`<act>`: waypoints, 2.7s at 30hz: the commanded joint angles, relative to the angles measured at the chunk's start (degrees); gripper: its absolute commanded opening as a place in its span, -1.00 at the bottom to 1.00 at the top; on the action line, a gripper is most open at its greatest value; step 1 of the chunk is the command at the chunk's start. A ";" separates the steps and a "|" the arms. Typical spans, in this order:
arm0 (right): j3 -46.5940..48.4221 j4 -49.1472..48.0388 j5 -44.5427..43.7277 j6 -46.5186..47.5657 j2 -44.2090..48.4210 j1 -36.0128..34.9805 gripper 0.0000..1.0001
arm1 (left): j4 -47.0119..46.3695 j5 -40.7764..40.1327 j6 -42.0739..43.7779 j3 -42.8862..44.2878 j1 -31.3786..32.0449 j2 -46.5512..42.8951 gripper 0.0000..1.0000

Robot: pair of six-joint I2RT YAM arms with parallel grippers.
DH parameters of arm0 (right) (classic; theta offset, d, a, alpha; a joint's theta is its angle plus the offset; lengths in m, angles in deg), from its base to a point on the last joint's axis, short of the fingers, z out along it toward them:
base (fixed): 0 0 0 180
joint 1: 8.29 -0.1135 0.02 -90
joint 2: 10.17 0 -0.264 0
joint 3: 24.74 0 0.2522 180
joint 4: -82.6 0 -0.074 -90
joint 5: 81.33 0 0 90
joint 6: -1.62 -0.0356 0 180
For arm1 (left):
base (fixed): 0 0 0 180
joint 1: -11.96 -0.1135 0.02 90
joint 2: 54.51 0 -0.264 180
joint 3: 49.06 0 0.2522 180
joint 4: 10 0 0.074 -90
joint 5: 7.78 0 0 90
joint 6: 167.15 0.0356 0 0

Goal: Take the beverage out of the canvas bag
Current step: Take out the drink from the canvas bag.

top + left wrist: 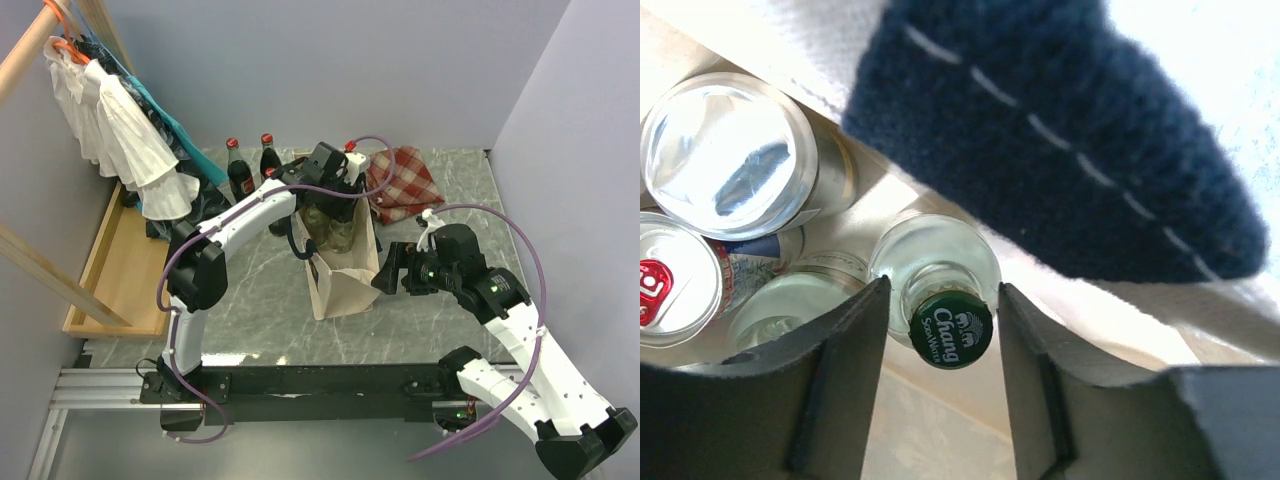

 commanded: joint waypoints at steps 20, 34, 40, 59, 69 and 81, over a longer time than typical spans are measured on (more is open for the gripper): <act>-1.83 1.05 -0.61 0.75 0.12 -0.70 0.85 | -0.74 -0.78 0.38 1.99 0.93 1.20 -0.98; -1.83 1.05 -0.87 0.58 0.30 -0.70 0.85 | 1.46 -2.36 2.05 3.22 1.81 1.90 -0.94; -2.00 1.14 -0.87 0.58 0.38 -0.70 0.85 | 1.46 -3.15 1.70 2.52 1.90 1.82 -0.49; -1.30 1.66 -1.14 0.93 0.03 -0.70 0.85 | 2.69 -4.64 1.87 2.08 1.90 2.17 -0.20; -1.21 1.31 -0.87 1.10 -0.58 -0.61 0.85 | 2.78 -4.64 1.87 2.08 1.81 2.35 -0.06; -1.56 0.96 -0.78 1.10 -0.67 -0.61 0.85 | 3.31 -5.26 1.96 2.34 1.90 2.08 -0.88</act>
